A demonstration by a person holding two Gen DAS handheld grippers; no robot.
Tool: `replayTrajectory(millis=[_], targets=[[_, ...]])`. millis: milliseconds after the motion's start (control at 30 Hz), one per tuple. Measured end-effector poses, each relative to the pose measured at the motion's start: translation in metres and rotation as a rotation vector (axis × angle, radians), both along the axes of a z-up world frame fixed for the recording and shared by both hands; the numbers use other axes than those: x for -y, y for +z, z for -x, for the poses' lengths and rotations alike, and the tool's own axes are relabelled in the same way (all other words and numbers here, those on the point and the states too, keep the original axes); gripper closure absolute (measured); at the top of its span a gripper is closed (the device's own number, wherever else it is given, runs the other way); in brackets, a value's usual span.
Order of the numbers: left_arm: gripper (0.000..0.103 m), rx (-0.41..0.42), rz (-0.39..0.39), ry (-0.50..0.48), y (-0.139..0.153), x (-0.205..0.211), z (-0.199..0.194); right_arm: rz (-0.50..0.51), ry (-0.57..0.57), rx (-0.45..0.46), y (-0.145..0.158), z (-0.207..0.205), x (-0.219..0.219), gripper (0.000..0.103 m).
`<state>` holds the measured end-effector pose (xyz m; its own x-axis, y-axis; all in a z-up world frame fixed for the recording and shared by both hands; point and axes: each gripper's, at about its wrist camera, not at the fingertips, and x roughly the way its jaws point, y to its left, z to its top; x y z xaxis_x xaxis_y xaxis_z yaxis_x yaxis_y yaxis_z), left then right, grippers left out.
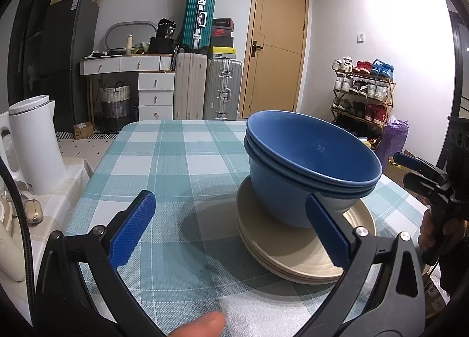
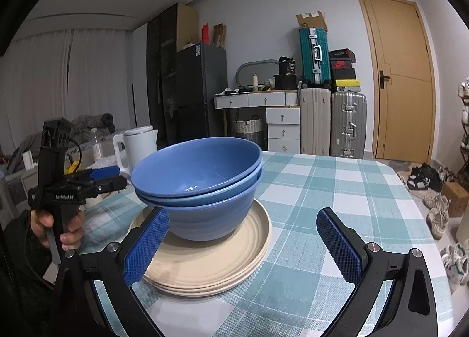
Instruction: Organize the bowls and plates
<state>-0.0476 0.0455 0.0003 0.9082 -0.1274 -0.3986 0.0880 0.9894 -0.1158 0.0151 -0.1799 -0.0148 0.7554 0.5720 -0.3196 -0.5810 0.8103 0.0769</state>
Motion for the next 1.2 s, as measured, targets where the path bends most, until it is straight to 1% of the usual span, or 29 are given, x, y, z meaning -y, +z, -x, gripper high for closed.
replayTrajectory(millis=[133,400,1200], targets=[[0.001,0.006,0.000,-0.008,0.0009,-0.0005,0.0019,0.007,0.001,0.010,-0.0003,0.0013,-0.0014,0.001],[0.001,0.010,-0.006,-0.023,0.0034,0.0001,0.0028,-0.009,0.007,-0.006,-0.0007,-0.0021,-0.0001,0.001],[0.001,0.011,-0.004,-0.022,0.0029,0.0004,0.0027,-0.012,0.012,-0.009,-0.0019,-0.0038,-0.0007,0.001]])
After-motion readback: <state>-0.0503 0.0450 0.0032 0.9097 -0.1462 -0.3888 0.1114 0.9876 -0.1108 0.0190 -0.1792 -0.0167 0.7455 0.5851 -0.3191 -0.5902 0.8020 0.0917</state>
